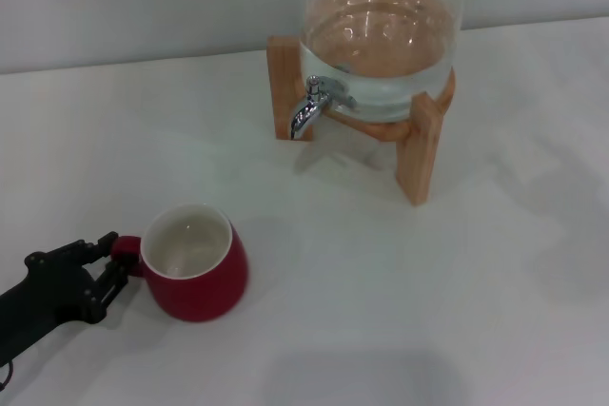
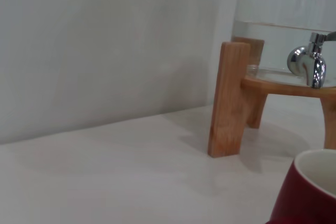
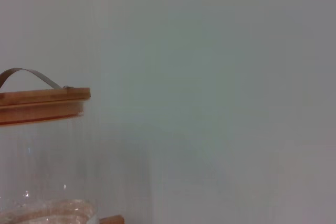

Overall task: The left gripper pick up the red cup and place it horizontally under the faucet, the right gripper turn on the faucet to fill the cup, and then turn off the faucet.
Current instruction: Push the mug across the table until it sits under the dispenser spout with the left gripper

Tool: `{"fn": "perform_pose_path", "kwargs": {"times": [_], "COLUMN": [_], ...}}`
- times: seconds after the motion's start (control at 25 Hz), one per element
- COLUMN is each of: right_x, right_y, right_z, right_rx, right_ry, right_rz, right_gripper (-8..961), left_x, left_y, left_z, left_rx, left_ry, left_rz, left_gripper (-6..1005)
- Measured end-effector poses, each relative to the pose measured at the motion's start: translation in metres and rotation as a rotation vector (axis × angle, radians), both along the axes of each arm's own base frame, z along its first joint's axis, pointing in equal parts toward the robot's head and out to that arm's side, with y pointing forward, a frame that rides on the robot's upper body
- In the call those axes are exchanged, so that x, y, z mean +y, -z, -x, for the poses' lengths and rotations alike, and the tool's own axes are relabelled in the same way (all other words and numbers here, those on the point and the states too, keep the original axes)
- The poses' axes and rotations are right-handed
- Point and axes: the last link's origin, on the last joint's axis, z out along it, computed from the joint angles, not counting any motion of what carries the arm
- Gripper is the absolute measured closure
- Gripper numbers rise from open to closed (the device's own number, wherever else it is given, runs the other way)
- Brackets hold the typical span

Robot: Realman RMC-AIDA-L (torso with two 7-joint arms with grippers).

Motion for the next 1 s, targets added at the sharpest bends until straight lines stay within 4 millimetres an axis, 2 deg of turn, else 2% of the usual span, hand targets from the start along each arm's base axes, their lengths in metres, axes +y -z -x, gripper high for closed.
{"fn": "perform_pose_path", "kwargs": {"times": [0.08,0.2,0.4,1.0], "right_x": [0.0000,0.0004,0.0013,0.0019], "right_y": [0.0000,0.0000,-0.0001,-0.0002], "right_z": [0.0000,0.0002,0.0007,0.0005], "right_rx": [0.000,0.000,0.000,0.000], "right_ry": [0.000,-0.001,-0.002,0.000], "right_rz": [0.000,0.000,-0.001,-0.002], "right_gripper": [232,232,232,231], "left_x": [-0.0005,-0.0008,-0.0011,0.0025], "left_y": [-0.0008,-0.0018,-0.0021,-0.0042], "left_z": [0.0007,0.0008,0.0012,-0.0006], "left_rx": [0.005,0.004,-0.002,-0.004], "left_ry": [0.006,0.011,0.005,0.009], "left_rz": [-0.014,-0.033,-0.042,-0.055], "left_gripper": [539,739,846,854]}}
